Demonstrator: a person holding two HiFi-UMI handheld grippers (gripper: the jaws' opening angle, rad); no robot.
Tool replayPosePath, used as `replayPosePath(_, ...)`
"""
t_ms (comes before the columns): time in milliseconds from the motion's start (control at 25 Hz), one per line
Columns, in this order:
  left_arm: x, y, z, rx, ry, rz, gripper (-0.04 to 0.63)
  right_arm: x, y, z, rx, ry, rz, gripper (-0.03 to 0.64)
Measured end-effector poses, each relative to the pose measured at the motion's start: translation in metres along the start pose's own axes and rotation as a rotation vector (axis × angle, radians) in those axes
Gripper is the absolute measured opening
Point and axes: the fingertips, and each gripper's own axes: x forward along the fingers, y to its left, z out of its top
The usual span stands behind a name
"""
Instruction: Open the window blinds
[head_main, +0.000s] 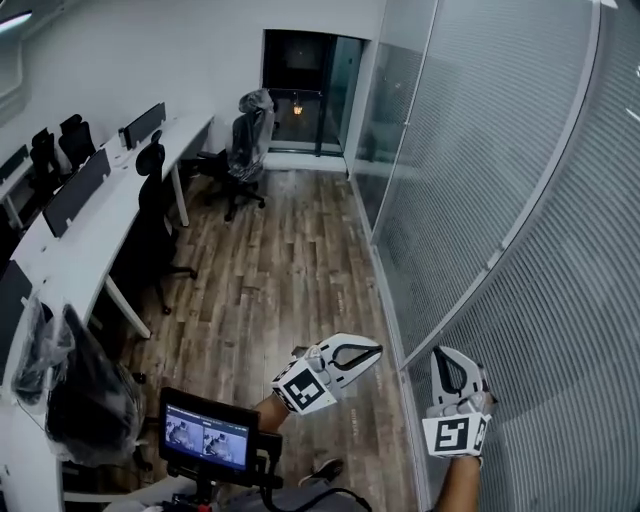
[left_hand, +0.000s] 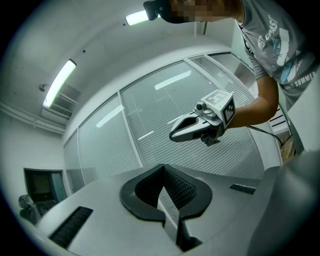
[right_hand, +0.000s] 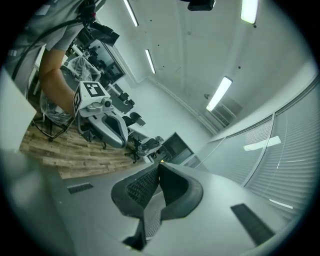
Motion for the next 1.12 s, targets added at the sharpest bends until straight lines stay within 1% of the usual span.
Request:
replayPosePath(200, 0.001, 0.012, 0.003, 0.042, -0.002, 0.017, 0.003, 0.008, -0.008, 0.003, 0.001, -0.031, -0.019, 0.003)
replayPosePath(280, 0.029, 0.027, -0.001, 0.044, -0.007, 0.031, 0.003, 0.023, -0.027, -0.020, 0.004, -0.038, -0.017, 0.003)
replayPosePath(360, 0.072, 0.044, -0.016, 0.049, 0.006, 0.039, 0.003, 0.049, -0.055, -0.055, 0.004, -0.052, -0.008, 0.003)
replayPosePath(440, 0.101, 0.056, -0.027, 0.060, 0.017, 0.043, 0.003, 0.068, -0.073, -0.077, 0.006, -0.067, 0.002, 0.003)
replayPosePath(600, 0.133, 0.075, -0.036, 0.062, 0.020, 0.052, 0.004, 0.090, -0.093, -0.102, 0.011, -0.069, 0.014, 0.002)
replayPosePath(760, 0.161, 0.102, -0.051, 0.068, 0.046, 0.060, 0.003, 0.124, -0.112, -0.123, 0.026, -0.086, 0.030, 0.003)
replayPosePath(840, 0.173, 0.116, -0.060, 0.060, 0.054, 0.070, 0.003, 0.140, -0.116, -0.135, 0.029, -0.080, 0.061, 0.003)
replayPosePath(960, 0.181, 0.145, -0.067, 0.080, 0.040, 0.066, 0.003, 0.160, -0.123, -0.146, 0.016, -0.047, 0.077, 0.003)
replayPosePath(1040, 0.183, 0.163, -0.073, 0.083, 0.022, 0.062, 0.003, 0.173, -0.132, -0.153, 0.008, -0.023, 0.062, 0.003)
replayPosePath(1120, 0.197, 0.187, -0.083, 0.096, 0.008, 0.054, 0.003, 0.193, -0.152, -0.166, 0.003, -0.009, 0.029, 0.003)
